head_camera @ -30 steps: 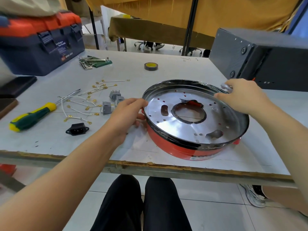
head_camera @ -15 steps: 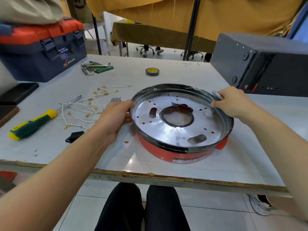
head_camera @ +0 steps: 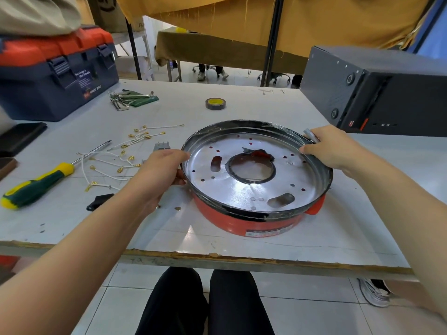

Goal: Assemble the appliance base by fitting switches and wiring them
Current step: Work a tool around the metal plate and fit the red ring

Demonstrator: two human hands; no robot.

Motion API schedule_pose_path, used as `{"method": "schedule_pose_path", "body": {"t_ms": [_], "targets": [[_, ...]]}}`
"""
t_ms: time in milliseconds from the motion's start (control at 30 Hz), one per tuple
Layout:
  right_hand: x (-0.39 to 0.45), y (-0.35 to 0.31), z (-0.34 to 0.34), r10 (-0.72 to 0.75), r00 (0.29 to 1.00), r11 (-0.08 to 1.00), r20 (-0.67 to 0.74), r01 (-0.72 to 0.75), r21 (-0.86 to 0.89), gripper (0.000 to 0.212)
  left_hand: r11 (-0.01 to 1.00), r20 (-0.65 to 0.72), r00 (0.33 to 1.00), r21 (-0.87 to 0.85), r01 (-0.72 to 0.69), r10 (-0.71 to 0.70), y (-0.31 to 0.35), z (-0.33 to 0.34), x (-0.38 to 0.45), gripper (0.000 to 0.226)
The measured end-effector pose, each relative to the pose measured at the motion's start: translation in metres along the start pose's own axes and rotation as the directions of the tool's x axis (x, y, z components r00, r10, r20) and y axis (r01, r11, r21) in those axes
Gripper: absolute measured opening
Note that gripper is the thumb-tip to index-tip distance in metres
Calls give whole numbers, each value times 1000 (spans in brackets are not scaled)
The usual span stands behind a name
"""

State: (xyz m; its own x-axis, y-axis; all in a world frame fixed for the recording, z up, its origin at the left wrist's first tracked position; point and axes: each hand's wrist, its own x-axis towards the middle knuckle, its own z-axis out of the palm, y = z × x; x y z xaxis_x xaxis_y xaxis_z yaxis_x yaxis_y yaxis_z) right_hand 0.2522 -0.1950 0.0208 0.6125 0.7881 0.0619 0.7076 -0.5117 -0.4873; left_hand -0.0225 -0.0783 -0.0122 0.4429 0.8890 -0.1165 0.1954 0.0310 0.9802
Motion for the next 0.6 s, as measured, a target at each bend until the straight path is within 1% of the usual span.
{"method": "schedule_pose_path", "body": {"t_ms": [133,167,200,233,267,300,333,367,400,433,467,500,533,567,600], "targets": [[0,-1,1,3,1000,1000,-10,-3,-12,39,997,11,999,76,-32,31,2,1,0,27],[-1,-1,1,4,1000,1000,-14,-4,-18,38,989,2,998,140,-55,56,4,1,0,28],[-1,-1,2,4,1000,1000,-16,-4,-21,38,962,-27,994,256,-96,107,5,0,-1,26],[-1,-1,2,3,1000,1000,-15,-3,-20,37,896,-65,980,420,-145,189,7,-1,-2,23],[-1,-1,1,5,1000,1000,-14,-5,-18,36,793,-91,952,580,-187,291,10,-1,-4,25],[0,-1,1,7,1000,1000,-13,-7,-17,36,688,-89,915,688,-229,393,13,-1,-8,34],[0,-1,1,8,1000,1000,-15,-9,-19,37,607,-60,874,742,-284,482,17,-1,-14,40],[0,-2,0,6,1000,1000,-19,-7,-26,39,541,-5,828,759,-362,561,22,1,-20,41],[-1,-2,0,3,1000,999,-23,-3,-34,41,476,84,779,749,-461,621,29,3,-27,39],[-1,-3,0,0,1000,999,-26,-1,-39,42,415,207,737,715,-563,643,35,7,-34,35],[-1,-3,0,-1,1000,999,-27,-1,-44,42,375,349,701,653,-658,622,40,12,-40,33],[-1,-4,0,-2,1000,999,-26,1,-50,43,363,498,667,577,-732,554,45,18,-46,33],[-2,-4,0,-5,1000,999,-25,4,-53,43,366,623,636,521,-771,455,49,25,-52,36],[-2,-4,0,-8,1000,999,-23,7,-51,44,366,711,611,496,-787,349,51,30,-55,41],[-2,-4,0,-10,1000,999,-21,9,-48,44,348,765,588,494,-797,261,50,35,-57,46]]}}
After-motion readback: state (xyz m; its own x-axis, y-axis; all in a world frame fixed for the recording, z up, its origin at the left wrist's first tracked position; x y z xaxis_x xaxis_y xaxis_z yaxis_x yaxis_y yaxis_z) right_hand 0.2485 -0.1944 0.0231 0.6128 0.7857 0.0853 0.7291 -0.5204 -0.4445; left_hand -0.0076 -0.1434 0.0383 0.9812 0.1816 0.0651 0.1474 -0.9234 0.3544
